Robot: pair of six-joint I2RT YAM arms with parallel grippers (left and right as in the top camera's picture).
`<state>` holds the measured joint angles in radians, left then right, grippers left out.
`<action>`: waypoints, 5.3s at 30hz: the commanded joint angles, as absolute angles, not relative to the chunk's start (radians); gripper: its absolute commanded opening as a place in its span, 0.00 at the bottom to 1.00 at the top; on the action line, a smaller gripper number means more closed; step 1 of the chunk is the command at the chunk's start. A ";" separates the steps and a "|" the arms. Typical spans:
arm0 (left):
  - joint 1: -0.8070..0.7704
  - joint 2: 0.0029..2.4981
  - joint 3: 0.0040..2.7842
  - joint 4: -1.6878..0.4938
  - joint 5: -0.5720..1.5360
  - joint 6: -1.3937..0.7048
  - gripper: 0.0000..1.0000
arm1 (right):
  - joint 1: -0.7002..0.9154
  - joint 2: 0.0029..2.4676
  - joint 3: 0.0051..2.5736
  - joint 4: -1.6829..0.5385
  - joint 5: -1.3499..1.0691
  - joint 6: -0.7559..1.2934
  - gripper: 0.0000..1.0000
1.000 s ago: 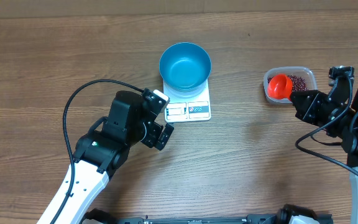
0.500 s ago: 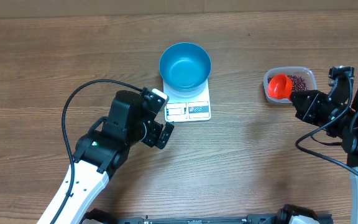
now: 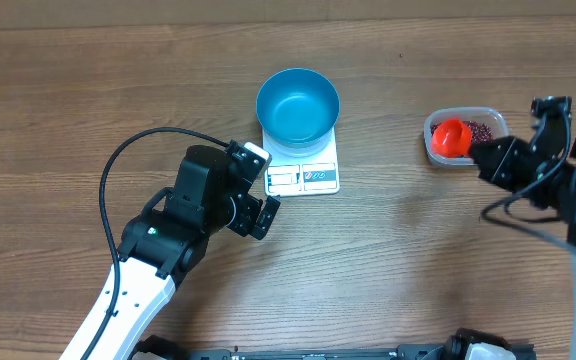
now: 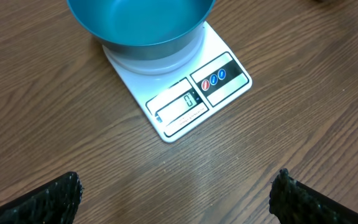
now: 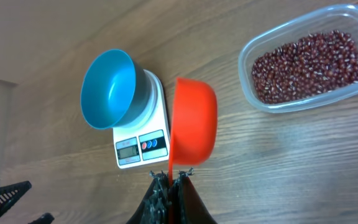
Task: Scoop item into bowl and weigh 150g on scale
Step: 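Lower the red scoop into the bean tub with the right gripper, then drag the scoop through the beans and lift it full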
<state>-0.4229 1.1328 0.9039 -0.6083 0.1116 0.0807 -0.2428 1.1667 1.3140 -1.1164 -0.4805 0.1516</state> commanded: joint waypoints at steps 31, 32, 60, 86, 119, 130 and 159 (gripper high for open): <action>-0.419 1.138 0.899 -0.605 0.104 0.074 1.00 | -0.273 1.729 1.722 -1.227 -0.097 -0.267 0.04; -0.419 1.138 0.899 -0.606 0.104 0.074 0.99 | -0.278 1.745 1.722 -1.226 -0.097 -0.266 0.04; -0.419 1.138 0.899 -0.606 0.104 0.074 1.00 | -0.320 1.948 1.631 -1.184 -0.241 -0.249 0.04; -0.419 1.138 0.899 -0.606 0.104 0.074 1.00 | -0.322 1.949 1.525 -1.118 -0.503 0.013 0.04; -0.419 1.138 0.899 -0.606 0.104 0.074 1.00 | -0.442 1.949 1.406 -1.011 -0.572 0.060 0.04; -0.419 1.138 0.899 -0.606 0.104 0.074 1.00 | -0.454 1.949 1.406 -0.991 -0.656 0.098 0.04; -0.419 1.139 0.899 -0.624 0.104 0.074 1.00 | -0.565 1.949 1.406 -1.019 -0.863 -0.036 0.04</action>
